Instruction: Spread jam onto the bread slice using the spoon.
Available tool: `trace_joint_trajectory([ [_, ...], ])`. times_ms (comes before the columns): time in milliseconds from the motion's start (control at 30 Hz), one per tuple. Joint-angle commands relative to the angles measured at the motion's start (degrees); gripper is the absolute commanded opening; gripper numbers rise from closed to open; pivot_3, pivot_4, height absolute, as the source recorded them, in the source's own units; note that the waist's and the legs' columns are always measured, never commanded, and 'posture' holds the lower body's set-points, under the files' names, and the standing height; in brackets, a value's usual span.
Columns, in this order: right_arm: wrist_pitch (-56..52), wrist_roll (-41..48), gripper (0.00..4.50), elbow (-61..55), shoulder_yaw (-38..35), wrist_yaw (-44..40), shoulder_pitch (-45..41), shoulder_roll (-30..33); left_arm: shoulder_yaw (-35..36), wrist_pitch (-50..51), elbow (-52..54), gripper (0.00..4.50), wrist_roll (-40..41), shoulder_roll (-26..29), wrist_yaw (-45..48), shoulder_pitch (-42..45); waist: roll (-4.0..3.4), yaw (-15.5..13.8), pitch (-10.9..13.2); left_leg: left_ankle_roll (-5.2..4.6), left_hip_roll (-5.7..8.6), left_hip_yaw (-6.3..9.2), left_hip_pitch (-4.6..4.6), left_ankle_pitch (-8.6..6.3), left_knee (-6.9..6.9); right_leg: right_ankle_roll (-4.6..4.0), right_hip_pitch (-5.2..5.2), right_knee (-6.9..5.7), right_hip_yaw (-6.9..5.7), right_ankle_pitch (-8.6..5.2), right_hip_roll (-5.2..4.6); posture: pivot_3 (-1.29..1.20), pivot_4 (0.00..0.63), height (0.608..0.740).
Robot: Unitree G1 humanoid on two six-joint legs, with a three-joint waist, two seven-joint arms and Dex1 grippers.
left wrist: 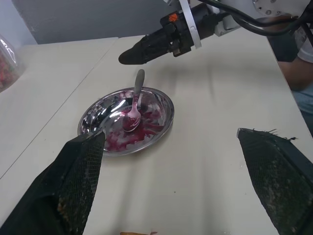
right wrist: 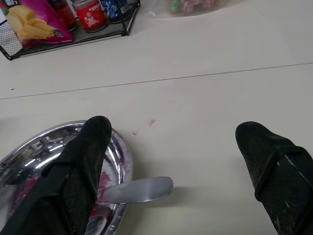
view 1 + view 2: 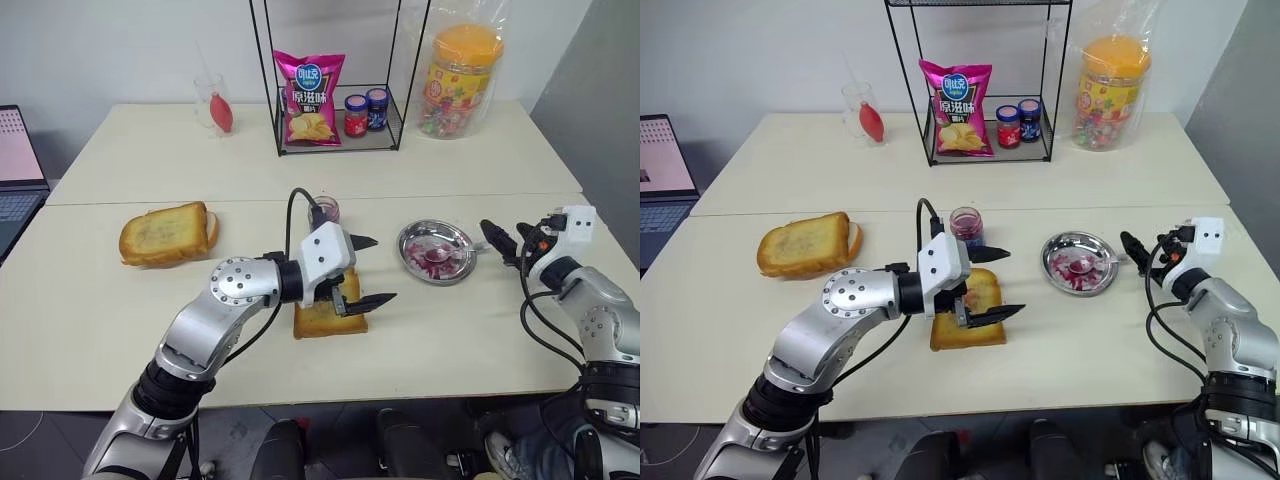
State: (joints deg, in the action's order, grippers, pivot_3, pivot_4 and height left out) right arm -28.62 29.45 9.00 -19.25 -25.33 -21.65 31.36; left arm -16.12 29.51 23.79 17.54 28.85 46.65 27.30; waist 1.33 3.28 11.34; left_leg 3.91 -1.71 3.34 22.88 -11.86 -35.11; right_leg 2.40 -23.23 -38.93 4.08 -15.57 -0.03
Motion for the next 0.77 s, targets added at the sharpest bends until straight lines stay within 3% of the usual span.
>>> trace_joint_trajectory([
  [33,1.92,2.45,4.43,-7.29,-2.42,-2.38,-0.47,0.79,6.18,-0.38,2.14,4.50,-0.72,1.79,-3.04,-0.47,0.00,0.04,0.00,0.00,0.00,0.00,0.00,0.00,0.00,0.00,0.00,-0.01,0.00,0.00,0.00,0.00,0.150,0.740],
  [133,-2.67,6.21,4.43,-18.72,-0.01,-10.10,3.79,5.60,14.19,2.60,2.84,4.50,-0.91,9.88,-2.28,-4.44,-0.01,0.23,0.01,0.00,-0.03,0.01,-0.03,0.00,0.03,0.00,-0.03,-0.03,0.00,0.00,0.03,0.00,0.150,0.740],
  [400,-1.22,4.28,4.43,-27.65,2.01,-25.14,12.97,18.79,29.93,1.28,2.20,4.50,2.17,23.51,6.18,-19.96,0.14,-0.12,0.05,0.00,0.02,-0.05,0.02,-0.01,0.03,0.00,-0.03,0.09,-0.02,-0.07,-0.12,0.00,0.150,0.740],
  [533,-2.60,5.51,4.43,-28.58,-0.44,-33.64,18.63,25.70,34.49,-2.44,1.37,4.50,1.00,26.37,9.12,-27.08,0.18,-0.64,0.06,0.00,0.04,-0.07,0.02,-0.01,-0.01,-0.05,-0.02,0.10,-0.02,-0.10,-0.16,0.00,0.150,0.740],
  [767,-2.24,5.34,4.43,-27.50,-2.30,-35.60,20.09,27.49,35.85,-2.60,2.52,4.50,3.06,25.78,8.93,-29.04,0.29,-0.60,0.09,0.01,0.02,-0.11,-0.02,-0.01,-0.09,-0.29,0.00,0.05,0.01,-0.23,-0.17,0.00,0.150,0.740],
])
